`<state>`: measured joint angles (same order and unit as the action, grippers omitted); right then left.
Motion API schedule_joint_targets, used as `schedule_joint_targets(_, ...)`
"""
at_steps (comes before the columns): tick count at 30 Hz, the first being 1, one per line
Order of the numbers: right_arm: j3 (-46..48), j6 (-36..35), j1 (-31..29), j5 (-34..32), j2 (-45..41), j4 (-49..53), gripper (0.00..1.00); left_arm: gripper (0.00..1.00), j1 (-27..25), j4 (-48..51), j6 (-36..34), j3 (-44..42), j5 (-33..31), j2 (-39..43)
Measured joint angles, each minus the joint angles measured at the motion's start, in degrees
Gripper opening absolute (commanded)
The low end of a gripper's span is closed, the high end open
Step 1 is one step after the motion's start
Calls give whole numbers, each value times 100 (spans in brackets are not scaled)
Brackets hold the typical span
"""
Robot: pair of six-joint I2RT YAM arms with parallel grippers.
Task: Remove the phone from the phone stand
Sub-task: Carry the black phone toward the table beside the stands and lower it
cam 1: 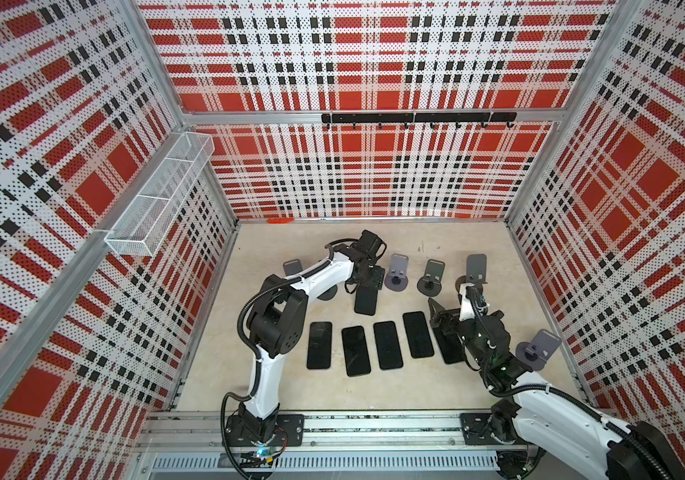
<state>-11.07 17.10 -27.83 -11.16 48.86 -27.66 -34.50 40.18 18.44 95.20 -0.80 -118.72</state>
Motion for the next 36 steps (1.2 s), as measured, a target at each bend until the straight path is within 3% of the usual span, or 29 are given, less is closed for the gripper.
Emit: schedule_joint_targets(36,0,-2,0,-9,-315,127,100,68,157,-382,511,-94,-455,-699)
